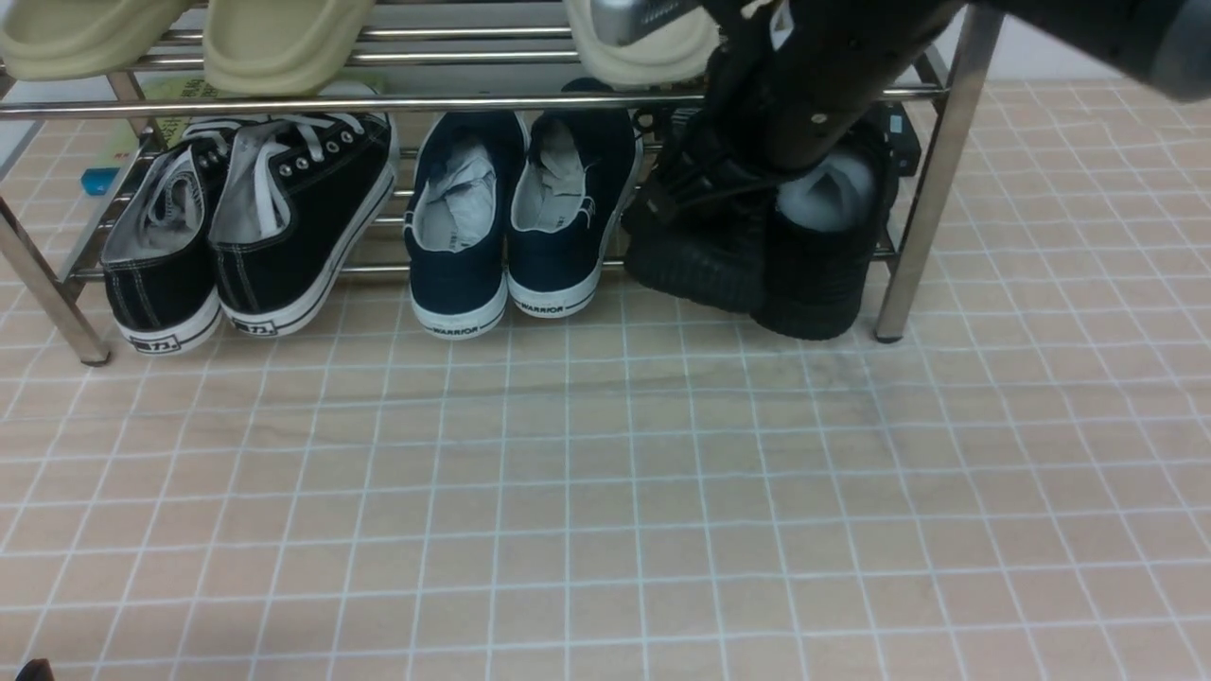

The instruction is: Take the shoes off the shelf from the light coffee tablecloth by hand.

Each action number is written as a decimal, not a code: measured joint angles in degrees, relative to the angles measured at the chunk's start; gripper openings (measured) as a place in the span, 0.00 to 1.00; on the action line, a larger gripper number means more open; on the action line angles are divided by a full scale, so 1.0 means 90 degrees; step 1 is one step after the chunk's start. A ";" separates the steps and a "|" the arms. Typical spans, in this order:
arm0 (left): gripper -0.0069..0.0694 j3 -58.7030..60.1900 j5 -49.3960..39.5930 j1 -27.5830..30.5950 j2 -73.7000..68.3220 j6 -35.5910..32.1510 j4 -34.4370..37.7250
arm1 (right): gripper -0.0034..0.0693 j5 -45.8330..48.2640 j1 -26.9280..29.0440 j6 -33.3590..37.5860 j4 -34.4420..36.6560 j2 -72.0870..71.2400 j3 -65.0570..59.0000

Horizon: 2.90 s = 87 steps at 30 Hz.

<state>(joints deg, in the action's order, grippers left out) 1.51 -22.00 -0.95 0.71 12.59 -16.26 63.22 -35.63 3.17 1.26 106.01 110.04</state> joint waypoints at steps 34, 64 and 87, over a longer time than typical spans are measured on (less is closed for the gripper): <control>0.40 0.0000 0.0000 0.0000 0.0000 0.0000 0.0000 | 0.20 0.1028 -0.0259 0.0826 0.1859 -0.2450 -0.0517; 0.41 0.0000 0.0000 0.0000 0.0000 0.0000 0.0000 | 0.20 -0.0531 -0.0961 0.0799 0.0533 -0.2861 -0.3619; 0.41 0.0000 0.0000 0.0000 0.0000 0.0000 0.0000 | 0.33 -0.0366 -0.0968 0.0799 0.1456 -0.1285 -0.3619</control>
<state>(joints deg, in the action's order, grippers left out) 1.51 -22.00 -0.95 0.71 12.59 -16.26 59.93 -44.34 10.37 14.36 94.45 77.47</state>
